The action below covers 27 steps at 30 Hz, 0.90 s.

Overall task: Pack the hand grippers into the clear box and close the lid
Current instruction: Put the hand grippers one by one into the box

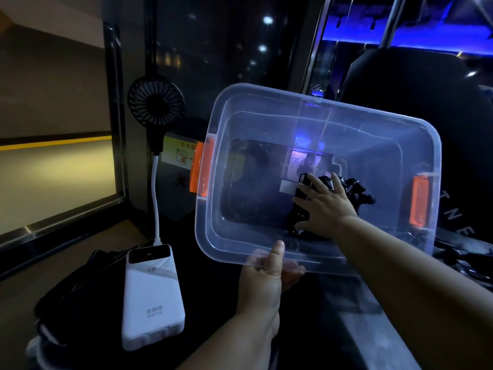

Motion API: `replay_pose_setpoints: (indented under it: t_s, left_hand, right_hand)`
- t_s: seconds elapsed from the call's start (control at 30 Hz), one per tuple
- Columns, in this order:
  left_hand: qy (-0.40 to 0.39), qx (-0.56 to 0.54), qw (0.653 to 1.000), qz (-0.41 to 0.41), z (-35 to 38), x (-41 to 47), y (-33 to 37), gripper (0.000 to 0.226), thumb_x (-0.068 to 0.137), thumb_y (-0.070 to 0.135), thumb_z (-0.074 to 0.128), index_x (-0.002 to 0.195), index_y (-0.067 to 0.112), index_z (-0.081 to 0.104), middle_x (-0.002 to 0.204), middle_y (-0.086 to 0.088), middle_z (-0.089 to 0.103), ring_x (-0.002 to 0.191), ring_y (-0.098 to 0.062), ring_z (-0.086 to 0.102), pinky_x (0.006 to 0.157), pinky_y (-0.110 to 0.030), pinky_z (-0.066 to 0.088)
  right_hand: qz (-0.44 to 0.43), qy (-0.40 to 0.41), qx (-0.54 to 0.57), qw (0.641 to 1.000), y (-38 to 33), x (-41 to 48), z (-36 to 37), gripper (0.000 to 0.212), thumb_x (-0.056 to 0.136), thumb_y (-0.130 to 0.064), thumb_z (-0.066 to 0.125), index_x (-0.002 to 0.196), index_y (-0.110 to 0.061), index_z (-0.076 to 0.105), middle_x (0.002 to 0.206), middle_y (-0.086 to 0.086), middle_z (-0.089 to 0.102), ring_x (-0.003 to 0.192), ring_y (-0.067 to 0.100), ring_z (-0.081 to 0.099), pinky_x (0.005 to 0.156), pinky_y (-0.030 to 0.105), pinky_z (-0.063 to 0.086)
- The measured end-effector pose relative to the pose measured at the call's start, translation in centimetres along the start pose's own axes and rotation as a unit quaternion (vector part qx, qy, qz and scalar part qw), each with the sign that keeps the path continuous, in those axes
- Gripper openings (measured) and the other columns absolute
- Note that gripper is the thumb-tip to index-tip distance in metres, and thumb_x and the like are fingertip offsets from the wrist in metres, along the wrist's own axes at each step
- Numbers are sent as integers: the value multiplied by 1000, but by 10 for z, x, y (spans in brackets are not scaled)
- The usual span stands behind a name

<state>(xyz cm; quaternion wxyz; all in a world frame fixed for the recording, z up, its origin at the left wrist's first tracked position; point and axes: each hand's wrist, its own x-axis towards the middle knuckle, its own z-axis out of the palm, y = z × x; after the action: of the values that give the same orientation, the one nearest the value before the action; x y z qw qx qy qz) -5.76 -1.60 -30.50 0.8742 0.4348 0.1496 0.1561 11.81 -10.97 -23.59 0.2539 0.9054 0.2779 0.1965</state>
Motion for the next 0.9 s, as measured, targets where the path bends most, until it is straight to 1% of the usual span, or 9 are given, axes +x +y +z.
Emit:
replay_pose_setpoints:
  t_s: [0.07, 0.2, 0.37, 0.63, 0.77, 0.9]
  left_hand:
    - [2, -1, 1000, -2, 0, 0, 0, 23, 90, 28, 62, 84, 8, 52, 64, -9, 68, 62, -24, 68, 68, -35, 57]
    - [6, -4, 1000, -6, 1, -1, 1, 23, 91, 27, 62, 85, 7, 53, 63, -9, 68, 60, -23, 68, 60, -29, 57]
    - [2, -10, 1000, -8, 1, -3, 2, 21, 91, 26, 61, 85, 8, 52, 64, -8, 69, 61, -22, 69, 58, -27, 57]
    - [1, -18, 1000, 1, 1, -4, 2, 21, 92, 25, 60, 84, 7, 51, 63, -10, 68, 60, -23, 69, 53, -24, 55]
    - [0, -12, 1000, 3, 1, -4, 3, 22, 92, 27, 60, 81, 9, 51, 64, -10, 68, 64, -25, 69, 57, -27, 56]
    - [-4, -1, 1000, 8, 0, -4, 2, 22, 92, 28, 60, 84, 9, 52, 68, -11, 69, 67, -26, 70, 62, -30, 57]
  right_hand:
    - [-14, -6, -17, 1000, -2, 0, -1, 75, 81, -76, 41, 146, -41, 29, 161, -9, 9, 148, 19, -13, 112, 61, -12]
    - [-32, -14, -27, 999, -7, 4, -1, 72, 83, -70, 46, 145, -37, 33, 159, -10, 16, 148, 19, -7, 111, 63, -10]
    - [-27, -26, -30, 999, -7, 7, -1, 72, 82, -68, 46, 146, -37, 33, 158, -10, 19, 148, 19, -3, 109, 68, -6]
    - [-27, -29, -37, 999, -6, 8, -1, 71, 82, -68, 46, 145, -37, 34, 157, -11, 19, 148, 18, -2, 107, 71, -6]
    - [-30, -32, -48, 998, -6, 6, -2, 73, 84, -70, 42, 147, -36, 30, 158, -10, 17, 148, 20, -4, 106, 72, -7]
    - [-41, -22, -69, 997, -3, 0, -1, 78, 84, -75, 34, 150, -35, 21, 159, -9, 13, 148, 22, -10, 106, 71, -10]
